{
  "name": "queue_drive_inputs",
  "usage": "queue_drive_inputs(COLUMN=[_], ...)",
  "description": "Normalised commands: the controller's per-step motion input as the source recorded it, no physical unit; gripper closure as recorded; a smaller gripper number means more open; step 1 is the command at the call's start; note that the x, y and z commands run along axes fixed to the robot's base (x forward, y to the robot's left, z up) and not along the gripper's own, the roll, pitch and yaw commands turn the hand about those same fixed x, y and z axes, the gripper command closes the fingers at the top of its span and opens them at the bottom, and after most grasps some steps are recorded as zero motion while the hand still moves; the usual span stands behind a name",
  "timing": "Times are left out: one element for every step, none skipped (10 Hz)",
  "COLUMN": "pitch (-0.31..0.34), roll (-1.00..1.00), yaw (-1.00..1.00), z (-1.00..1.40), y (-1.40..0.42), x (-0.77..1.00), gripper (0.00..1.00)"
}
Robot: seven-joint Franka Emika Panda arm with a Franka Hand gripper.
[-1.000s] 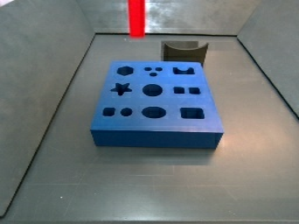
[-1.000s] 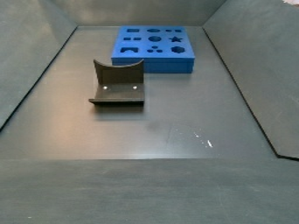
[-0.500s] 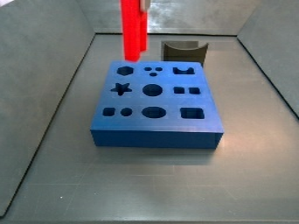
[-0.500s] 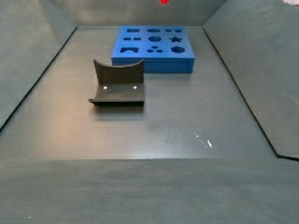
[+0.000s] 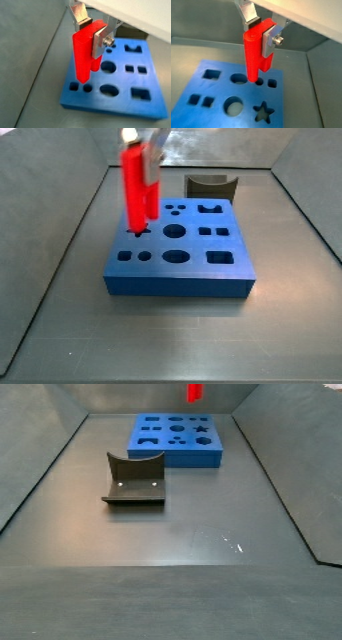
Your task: Insert the square-circle object.
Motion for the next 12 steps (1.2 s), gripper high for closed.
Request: queue_drive_inputs(pitch=[-0.084,-0.067,-0.044,-0.039,-0.037,-0.016,-0.003,-0.001,0.000,0.000,-0.066,-0.091], roll=[-0.04,-0.01,0.00,0.00,0.00,0.00,0.00,0.00,0.01,0.00,-0.01,0.00], yaw=[-1.00,-1.00,-1.00,-1.00,-1.00,-1.00,-1.00,-1.00,-1.00,-1.00,-0.82,-0.67], z=[-0.37,-0.29,-0.21,-0.19,-0.18,-0.10,-0.05,-0.05,-0.01,-0.01,-0.34,-0.43], y=[0.00,0.00,0.00,0.00,0.00,0.00,0.00,0.00,0.00,0.00,-0.17,-0.13], x=[-0.08,-0.04,0.00,0.00,0.00,0.00,0.00,0.00,0.00,0.00,-0.17,-0.39], gripper=[1.00,1.00,1.00,1.00,1.00,1.00,1.00,1.00,1.00,1.00,1.00,1.00])
